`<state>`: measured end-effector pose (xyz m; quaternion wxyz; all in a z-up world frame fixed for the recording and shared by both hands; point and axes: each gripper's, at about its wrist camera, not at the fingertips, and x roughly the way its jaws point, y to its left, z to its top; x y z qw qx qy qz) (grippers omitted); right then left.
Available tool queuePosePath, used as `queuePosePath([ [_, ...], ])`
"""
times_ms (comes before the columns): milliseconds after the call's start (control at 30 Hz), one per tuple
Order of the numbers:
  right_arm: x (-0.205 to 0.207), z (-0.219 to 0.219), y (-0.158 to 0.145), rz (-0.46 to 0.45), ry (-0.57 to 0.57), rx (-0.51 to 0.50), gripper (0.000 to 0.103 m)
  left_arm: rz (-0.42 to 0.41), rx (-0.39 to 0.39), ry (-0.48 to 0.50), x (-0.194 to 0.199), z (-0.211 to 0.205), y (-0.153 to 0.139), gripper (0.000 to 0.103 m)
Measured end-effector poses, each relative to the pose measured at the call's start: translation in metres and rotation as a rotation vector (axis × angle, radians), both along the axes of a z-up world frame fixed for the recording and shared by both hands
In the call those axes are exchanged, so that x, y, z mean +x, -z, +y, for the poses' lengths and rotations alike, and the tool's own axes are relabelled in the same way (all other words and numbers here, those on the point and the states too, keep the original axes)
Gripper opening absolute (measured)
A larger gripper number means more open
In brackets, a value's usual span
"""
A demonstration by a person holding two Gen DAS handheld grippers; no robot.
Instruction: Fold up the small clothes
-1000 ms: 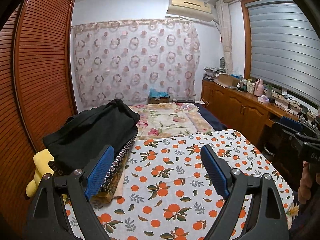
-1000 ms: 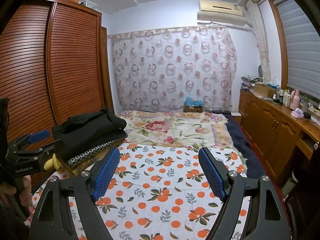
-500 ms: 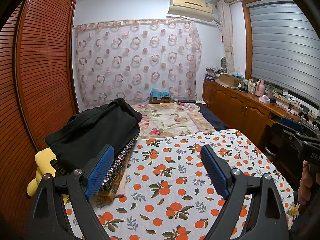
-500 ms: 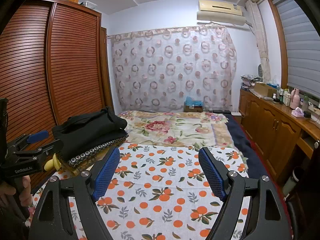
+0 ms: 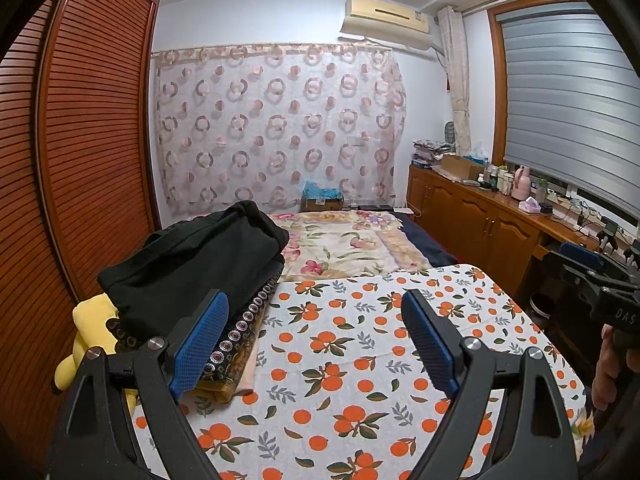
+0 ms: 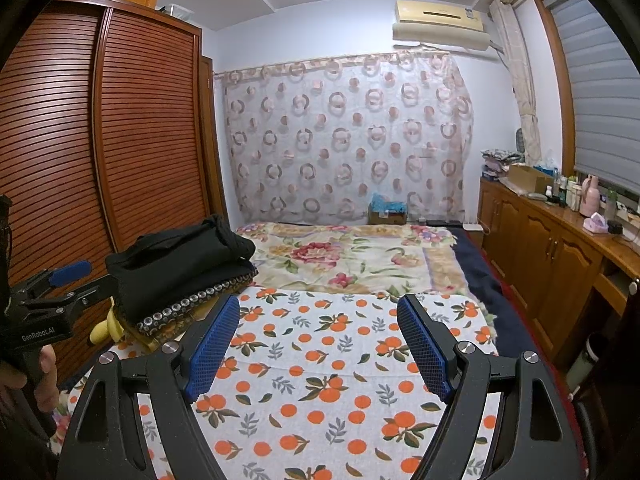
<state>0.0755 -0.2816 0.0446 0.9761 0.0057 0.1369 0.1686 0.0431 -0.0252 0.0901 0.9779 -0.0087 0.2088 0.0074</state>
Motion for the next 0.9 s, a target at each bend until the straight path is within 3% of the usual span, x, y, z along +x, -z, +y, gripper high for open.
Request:
queuePosePath([
  [900,0.0026,-0.0034,0.0006,-0.008,0.002,-0.007,0.082,0.001,0.000,0.001,-0.0001,-0.0025,0.0000,0.089],
])
